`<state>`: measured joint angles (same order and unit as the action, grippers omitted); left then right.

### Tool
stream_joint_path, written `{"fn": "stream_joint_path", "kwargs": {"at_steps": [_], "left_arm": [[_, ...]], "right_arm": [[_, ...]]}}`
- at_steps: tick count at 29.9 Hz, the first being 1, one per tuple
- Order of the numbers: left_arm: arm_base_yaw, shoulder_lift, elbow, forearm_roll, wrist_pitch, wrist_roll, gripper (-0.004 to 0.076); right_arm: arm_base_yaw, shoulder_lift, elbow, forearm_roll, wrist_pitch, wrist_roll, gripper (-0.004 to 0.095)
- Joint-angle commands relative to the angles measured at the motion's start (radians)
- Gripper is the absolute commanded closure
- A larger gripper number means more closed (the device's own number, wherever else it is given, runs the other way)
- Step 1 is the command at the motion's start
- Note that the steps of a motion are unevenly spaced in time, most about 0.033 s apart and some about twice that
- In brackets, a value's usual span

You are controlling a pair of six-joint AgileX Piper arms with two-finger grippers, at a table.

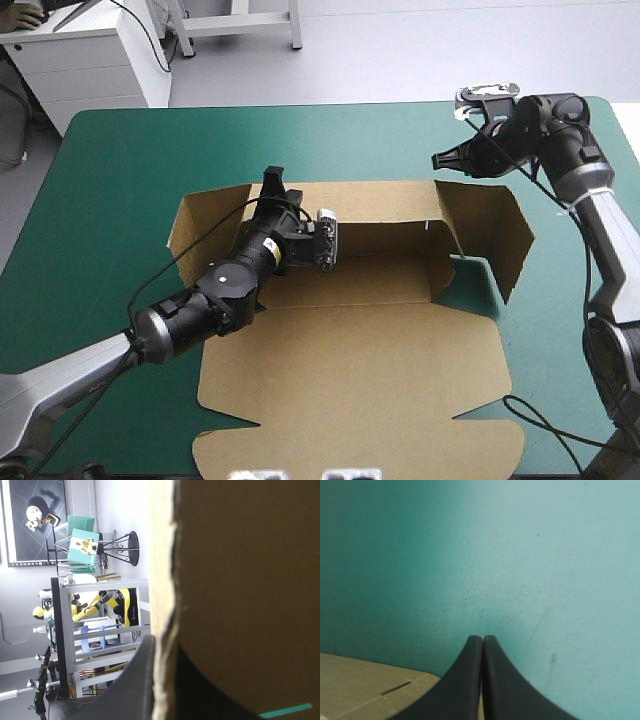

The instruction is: Fold the box

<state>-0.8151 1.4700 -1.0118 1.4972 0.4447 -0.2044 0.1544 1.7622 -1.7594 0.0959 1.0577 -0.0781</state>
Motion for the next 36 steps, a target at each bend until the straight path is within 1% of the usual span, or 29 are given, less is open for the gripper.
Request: {"fn": "stream_joint_path", "kwargs": {"at_steps": [1, 5, 10, 17, 23, 25, 26, 29, 33, 35, 36], "left_arm": [[-0.005, -0.034, -0.022, 0.017, 0.009, -0.018, 0.0731], [-0.005, -0.034, -0.022, 0.017, 0.011, -0.018, 0.0731], [-0.005, -0.034, -0.022, 0.017, 0.013, -0.018, 0.0731], [-0.005, -0.034, -0.022, 0.017, 0.028, -0.018, 0.0731], [-0.005, -0.032, -0.022, 0.017, 0.029, -0.018, 0.0731], [-0.005, -0.032, -0.022, 0.017, 0.029, -0.018, 0.0731], [-0.005, -0.032, -0.022, 0.017, 0.029, -0.018, 0.0731], [-0.005, -0.032, -0.022, 0.017, 0.029, -0.018, 0.0731], [-0.005, -0.032, -0.022, 0.017, 0.027, -0.018, 0.0731], [-0.005, -0.032, -0.022, 0.022, 0.026, -0.018, 0.0731], [-0.005, -0.032, -0.022, 0.024, 0.026, -0.018, 0.0731]], "right_arm": [[-0.007, -0.026, -0.033, 0.021, -0.001, -0.020, 0.0927], [-0.007, -0.017, -0.033, 0.058, 0.091, -0.068, 0.0927], [-0.007, -0.017, -0.032, 0.060, 0.190, -0.100, 0.0927], [-0.007, -0.102, 0.061, 0.124, 0.188, -0.151, 0.0927], [-0.007, -0.204, 0.165, 0.130, 0.135, -0.186, 0.0913], [-0.007, -0.232, 0.185, 0.130, 0.127, -0.190, 0.0862], [-0.007, -0.241, 0.189, 0.130, 0.125, -0.190, 0.0817], [-0.007, -0.266, 0.189, 0.130, 0.113, -0.190, 0.0642], [-0.007, -0.289, 0.189, 0.140, 0.120, -0.198, 0.0375], [-0.007, -0.289, 0.189, 0.150, 0.143, -0.200, 0.0318], [-0.007, -0.289, 0.189, 0.158, 0.158, -0.200, 0.0308]]}}
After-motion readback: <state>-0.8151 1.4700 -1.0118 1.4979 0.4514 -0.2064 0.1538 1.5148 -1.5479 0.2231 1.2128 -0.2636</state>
